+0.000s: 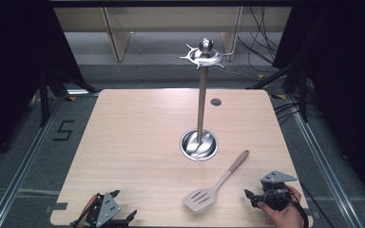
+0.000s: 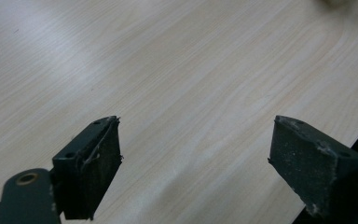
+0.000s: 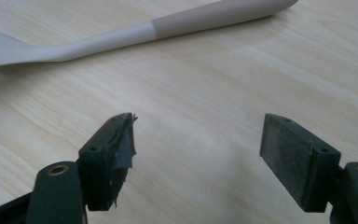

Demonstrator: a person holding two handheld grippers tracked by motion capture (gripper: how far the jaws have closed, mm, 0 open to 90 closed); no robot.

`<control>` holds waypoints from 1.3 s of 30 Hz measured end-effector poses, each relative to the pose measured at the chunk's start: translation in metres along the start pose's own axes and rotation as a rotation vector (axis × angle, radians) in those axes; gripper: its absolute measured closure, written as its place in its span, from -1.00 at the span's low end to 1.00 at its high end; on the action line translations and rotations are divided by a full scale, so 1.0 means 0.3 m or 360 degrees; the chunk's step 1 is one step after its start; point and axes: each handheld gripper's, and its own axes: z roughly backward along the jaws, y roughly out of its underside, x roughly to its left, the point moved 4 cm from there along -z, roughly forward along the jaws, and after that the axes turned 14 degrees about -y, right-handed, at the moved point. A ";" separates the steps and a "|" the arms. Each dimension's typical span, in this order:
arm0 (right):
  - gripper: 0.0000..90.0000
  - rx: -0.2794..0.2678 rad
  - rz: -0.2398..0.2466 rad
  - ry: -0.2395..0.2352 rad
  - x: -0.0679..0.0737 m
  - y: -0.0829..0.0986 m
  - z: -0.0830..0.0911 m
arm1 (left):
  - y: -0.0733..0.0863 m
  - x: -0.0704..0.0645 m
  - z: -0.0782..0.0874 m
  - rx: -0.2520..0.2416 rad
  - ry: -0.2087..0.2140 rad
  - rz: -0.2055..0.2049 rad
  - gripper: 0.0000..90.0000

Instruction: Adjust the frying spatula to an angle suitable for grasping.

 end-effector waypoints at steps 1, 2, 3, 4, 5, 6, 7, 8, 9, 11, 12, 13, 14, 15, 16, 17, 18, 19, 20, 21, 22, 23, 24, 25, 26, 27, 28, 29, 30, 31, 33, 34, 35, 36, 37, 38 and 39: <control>-0.40 -0.0013 0.0003 0.0011 0.001 -0.002 0.000 | 0.000 0.002 0.000 0.0006 -0.0004 -0.0013 -0.65; -0.40 -0.0006 -0.0005 0.0011 0.002 -0.004 0.000 | 0.000 -0.001 0.000 -0.0001 0.0000 0.0008 -0.65; -0.40 -0.0004 -0.0053 -0.0002 0.010 -0.008 0.000 | 0.001 0.000 0.000 0.0001 -0.0001 0.0007 -0.65; -0.40 -0.0005 -0.0036 -0.0004 0.008 -0.010 -0.001 | 0.000 -0.003 0.000 -0.0007 0.0000 0.0028 -0.65; -0.40 -0.0005 -0.0048 0.0004 0.010 -0.013 -0.002 | 0.000 -0.003 0.000 -0.0010 -0.0003 0.0030 -0.65; -0.40 -0.0001 0.0000 0.0012 0.002 -0.018 -0.003 | 0.000 -0.002 0.000 -0.0006 0.0002 0.0027 -0.65; -0.40 -0.0001 0.0000 0.0012 0.002 -0.018 -0.003 | 0.000 -0.001 0.001 -0.0007 -0.0001 0.0026 -0.65; -0.40 -0.0002 -0.0039 0.0002 0.009 -0.023 -0.002 | 0.000 -0.001 0.001 -0.0008 -0.0002 0.0027 -0.65; -0.40 0.0002 0.0007 0.0012 0.000 -0.030 -0.004 | 0.000 0.000 0.001 -0.0004 -0.0003 0.0020 -0.65; -0.40 -0.0001 -0.0042 0.0001 0.007 -0.037 -0.003 | 0.000 -0.003 -0.001 -0.0009 -0.0005 0.0038 -0.65; -0.40 -0.0007 -0.0037 0.0003 0.005 -0.048 -0.005 | 0.002 -0.001 -0.007 -0.0022 -0.0036 0.0019 -0.65; -0.40 -0.0007 -0.0037 0.0003 0.005 -0.048 -0.005 | 0.003 0.003 -0.006 -0.0003 -0.0037 -0.0014 -0.65; -0.40 0.0003 -0.0042 0.0006 0.004 -0.053 -0.005 | 0.003 0.007 -0.002 0.0014 -0.0023 -0.0027 -0.65; -0.40 0.0004 -0.0037 0.0008 0.003 -0.059 -0.006 | 0.001 0.007 0.001 0.0009 -0.0011 -0.0007 -0.65; -0.40 -0.0007 -0.0035 0.0010 0.001 -0.066 -0.012 | 0.001 0.007 -0.004 -0.0014 -0.0046 0.0002 -0.65; -0.40 0.0006 -0.0044 0.0007 0.002 -0.071 -0.013 | 0.001 0.007 -0.004 -0.0015 -0.0052 -0.0002 -0.65; -0.41 0.0013 -0.0036 0.0004 0.001 -0.077 -0.018 | 0.001 0.007 -0.005 -0.0015 -0.0053 -0.0003 -0.65; -0.41 0.0007 -0.0025 0.0010 -0.001 -0.081 -0.023 | 0.001 0.007 -0.003 -0.0001 -0.0037 -0.0005 -0.65; -0.44 0.0028 -0.0064 -0.0010 0.006 -0.098 -0.033 | 0.002 0.007 0.000 0.0011 -0.0011 -0.0010 -0.65; -0.44 0.0028 -0.0064 -0.0010 0.006 -0.098 -0.033 | 0.002 0.009 -0.002 0.0020 -0.0016 -0.0031 -0.65; -0.45 0.0034 -0.0054 -0.0005 0.005 -0.109 -0.039 | 0.002 0.009 -0.002 0.0020 -0.0015 -0.0030 -0.65; -0.47 0.0035 -0.0058 0.0006 0.008 -0.119 -0.044 | 0.002 0.009 -0.002 0.0021 -0.0013 -0.0030 -0.65; -0.47 0.0035 -0.0048 0.0001 0.008 -0.129 -0.052 | 0.002 0.010 -0.003 0.0021 -0.0013 -0.0030 -0.65; -0.47 0.0049 -0.0054 0.0001 0.014 -0.148 -0.058 | 0.002 0.010 -0.003 0.0017 -0.0016 -0.0026 -0.65; -0.48 0.0046 -0.0058 0.0007 0.016 -0.161 -0.065 | 0.001 0.007 -0.004 0.0008 -0.0015 -0.0010 -0.65; -0.48 0.0046 -0.0058 0.0007 0.016 -0.161 -0.065 | 0.001 0.007 -0.004 0.0008 -0.0015 -0.0010 -0.65; -0.48 0.0058 -0.0053 0.0004 0.019 -0.169 -0.068 | 0.001 0.007 -0.003 0.0007 -0.0015 -0.0009 -0.65; -0.49 0.0060 -0.0045 0.0004 0.022 -0.182 -0.077 | 0.001 0.007 -0.004 0.0006 -0.0015 -0.0009 -0.65; -0.57 0.0080 -0.0071 0.0019 0.026 -0.202 -0.094 | 0.000 0.007 -0.004 0.0007 -0.0012 -0.0010 -0.65; -0.57 0.0080 -0.0071 0.0019 0.026 -0.202 -0.094 | 0.001 0.007 -0.005 0.0012 -0.0006 -0.0009 -0.65; -0.55 0.0092 -0.0091 0.0023 0.030 -0.220 -0.113 | 0.001 0.013 -0.002 0.0020 -0.0014 -0.0032 -0.65; -0.57 0.0117 -0.0145 0.0026 0.036 -0.231 -0.127 | 0.001 0.010 -0.005 -0.0011 -0.0039 -0.0005 -0.65; -0.57 0.0117 -0.0145 0.0026 0.036 -0.231 -0.127 | 0.001 0.011 -0.004 -0.0012 -0.0042 -0.0006 -0.65; -0.63 0.0117 -0.0148 0.0055 0.034 -0.235 -0.131 | 0.001 0.013 -0.005 -0.0010 -0.0049 -0.0017 -0.65; -0.64 0.0132 -0.0167 0.0100 0.033 -0.239 -0.136 | 0.002 0.011 -0.005 -0.0009 -0.0042 0.0002 -0.65; -0.63 0.0133 -0.0185 0.0102 0.037 -0.242 -0.140 | 0.002 0.012 -0.005 -0.0008 -0.0039 0.0000 -0.65; -0.61 0.0128 -0.0177 0.0098 0.039 -0.243 -0.144 | 0.002 0.014 -0.005 -0.0004 -0.0044 -0.0012 -0.65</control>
